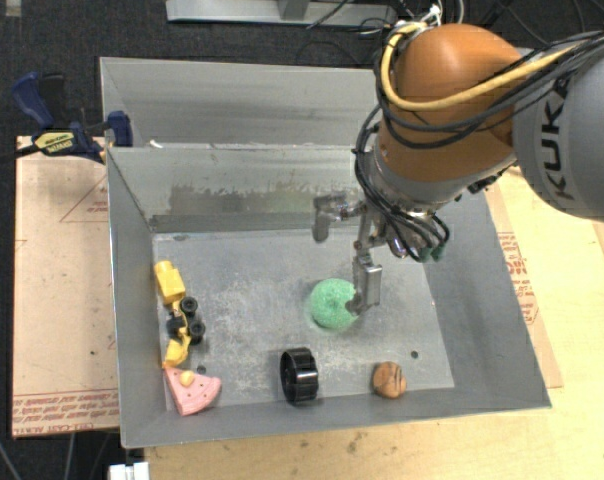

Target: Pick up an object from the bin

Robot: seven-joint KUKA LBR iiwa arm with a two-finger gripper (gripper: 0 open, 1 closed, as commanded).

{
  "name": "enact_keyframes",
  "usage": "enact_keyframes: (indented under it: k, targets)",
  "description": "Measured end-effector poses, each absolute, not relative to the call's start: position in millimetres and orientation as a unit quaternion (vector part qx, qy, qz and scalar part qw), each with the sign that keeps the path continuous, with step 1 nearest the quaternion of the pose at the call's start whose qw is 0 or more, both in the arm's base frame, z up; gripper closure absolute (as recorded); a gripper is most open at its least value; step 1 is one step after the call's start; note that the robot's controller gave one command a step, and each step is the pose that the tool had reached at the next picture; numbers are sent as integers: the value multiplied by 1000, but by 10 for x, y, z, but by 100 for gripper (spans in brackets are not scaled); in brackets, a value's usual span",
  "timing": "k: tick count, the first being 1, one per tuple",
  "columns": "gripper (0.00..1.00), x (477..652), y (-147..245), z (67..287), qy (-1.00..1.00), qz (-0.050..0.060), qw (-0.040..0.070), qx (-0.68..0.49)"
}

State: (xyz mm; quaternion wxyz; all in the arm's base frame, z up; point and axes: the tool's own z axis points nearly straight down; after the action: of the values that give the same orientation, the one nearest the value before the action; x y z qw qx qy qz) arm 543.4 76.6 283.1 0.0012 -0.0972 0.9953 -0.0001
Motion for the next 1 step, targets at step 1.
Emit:
enact_keyframes:
  k: [1]
  targets:
    - [0, 5355, 759, 2189, 990, 1, 3, -139]
